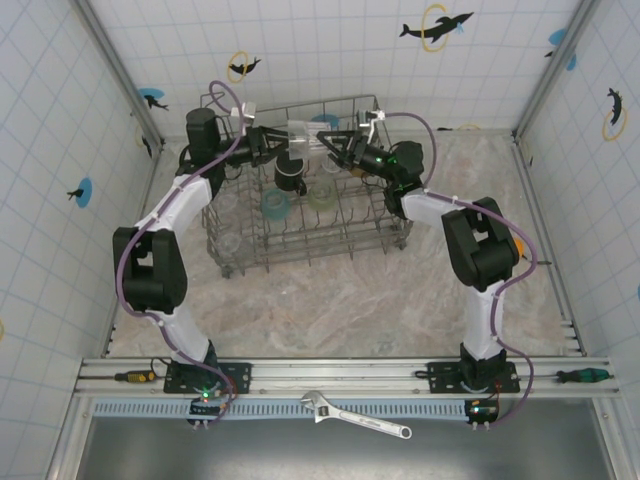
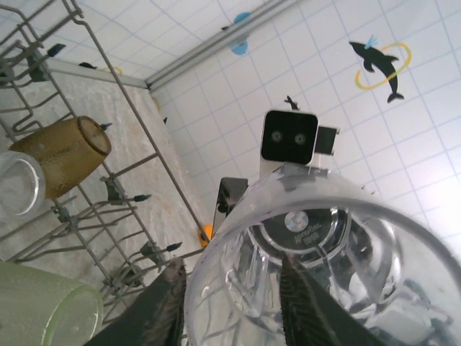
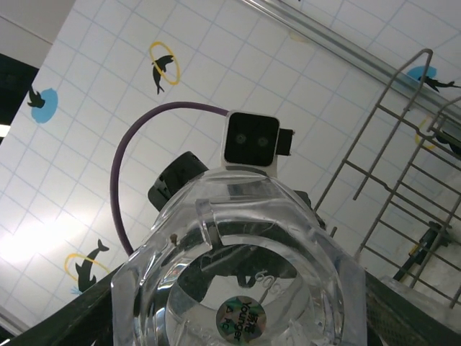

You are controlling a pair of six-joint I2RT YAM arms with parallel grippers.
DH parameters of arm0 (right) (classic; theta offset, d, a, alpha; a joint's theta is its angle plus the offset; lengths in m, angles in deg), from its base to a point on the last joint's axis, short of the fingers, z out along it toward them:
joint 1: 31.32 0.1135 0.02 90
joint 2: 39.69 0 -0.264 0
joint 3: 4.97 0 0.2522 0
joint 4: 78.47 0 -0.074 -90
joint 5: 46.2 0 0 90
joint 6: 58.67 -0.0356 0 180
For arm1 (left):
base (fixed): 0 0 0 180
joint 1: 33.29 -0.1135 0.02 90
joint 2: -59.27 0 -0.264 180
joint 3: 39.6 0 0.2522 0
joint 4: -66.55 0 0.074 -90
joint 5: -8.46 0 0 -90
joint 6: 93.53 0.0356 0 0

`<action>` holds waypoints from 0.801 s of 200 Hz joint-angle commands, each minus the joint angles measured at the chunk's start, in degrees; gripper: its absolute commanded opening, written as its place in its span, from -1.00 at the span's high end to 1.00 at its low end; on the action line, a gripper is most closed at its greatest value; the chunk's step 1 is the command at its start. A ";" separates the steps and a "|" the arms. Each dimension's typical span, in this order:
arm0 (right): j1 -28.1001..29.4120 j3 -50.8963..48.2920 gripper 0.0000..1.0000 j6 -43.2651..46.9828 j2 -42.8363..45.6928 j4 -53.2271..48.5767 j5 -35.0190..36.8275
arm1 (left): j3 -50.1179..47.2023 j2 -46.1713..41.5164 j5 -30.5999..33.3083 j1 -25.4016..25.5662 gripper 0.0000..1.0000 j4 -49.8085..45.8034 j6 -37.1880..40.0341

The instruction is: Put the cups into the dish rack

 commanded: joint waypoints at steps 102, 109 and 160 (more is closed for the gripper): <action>2.87 16.99 0.14 36.57 4.33 -46.40 3.88 | 0.48 -11.94 20.25 -6.10 -0.95 -9.15 11.03; 3.42 19.14 0.14 39.66 3.75 -50.29 5.00 | 0.78 -12.94 22.05 -6.44 -0.95 -10.63 12.19; 8.49 38.58 0.15 55.39 -5.43 -73.28 13.43 | 3.05 -17.80 47.81 -8.23 -0.95 -28.40 24.64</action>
